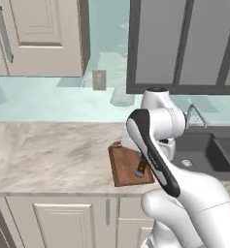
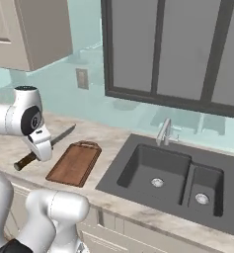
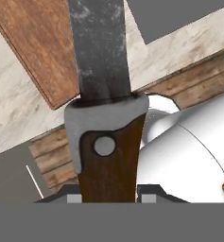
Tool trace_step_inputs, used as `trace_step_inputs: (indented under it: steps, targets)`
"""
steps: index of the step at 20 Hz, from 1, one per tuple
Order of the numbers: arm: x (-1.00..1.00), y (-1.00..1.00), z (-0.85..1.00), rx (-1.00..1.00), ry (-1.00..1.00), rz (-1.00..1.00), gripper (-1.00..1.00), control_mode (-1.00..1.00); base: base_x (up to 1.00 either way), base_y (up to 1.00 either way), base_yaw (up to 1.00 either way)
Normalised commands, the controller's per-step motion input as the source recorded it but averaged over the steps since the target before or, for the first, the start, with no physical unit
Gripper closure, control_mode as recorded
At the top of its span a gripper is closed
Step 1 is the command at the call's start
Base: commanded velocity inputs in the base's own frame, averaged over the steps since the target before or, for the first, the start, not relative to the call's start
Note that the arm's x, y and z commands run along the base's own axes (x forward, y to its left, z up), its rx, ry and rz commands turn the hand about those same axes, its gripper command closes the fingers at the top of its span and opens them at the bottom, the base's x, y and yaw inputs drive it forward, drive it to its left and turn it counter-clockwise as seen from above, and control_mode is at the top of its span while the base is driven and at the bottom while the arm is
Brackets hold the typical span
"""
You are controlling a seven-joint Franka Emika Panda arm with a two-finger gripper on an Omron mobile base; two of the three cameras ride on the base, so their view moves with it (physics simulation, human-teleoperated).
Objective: Pick up the knife from the drawer and place it on the cutting board. Then place the meat from the plate to the cutting board.
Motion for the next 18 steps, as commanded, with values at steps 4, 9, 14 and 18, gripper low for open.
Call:
trace_step_inputs:
  steps: [4, 9, 14, 18]
  targets:
    - [0.00, 0.00, 0.00, 0.00, 0.00, 0.00, 1.00, 1.00, 0.67, -0.35, -0.54]
    - [0.00, 0.00, 0.00, 0.00, 0.00, 0.00, 1.00, 1.00, 0.51, -0.28, -0.27]
    - [0.00, 0.00, 0.00, 0.00, 0.00, 0.00, 1.00, 1.00, 0.51, 0.06, 0.00]
    - [0.00, 0.00, 0.00, 0.00, 0.00, 0.00, 1.00, 1.00, 0.49, 0.24, -0.13]
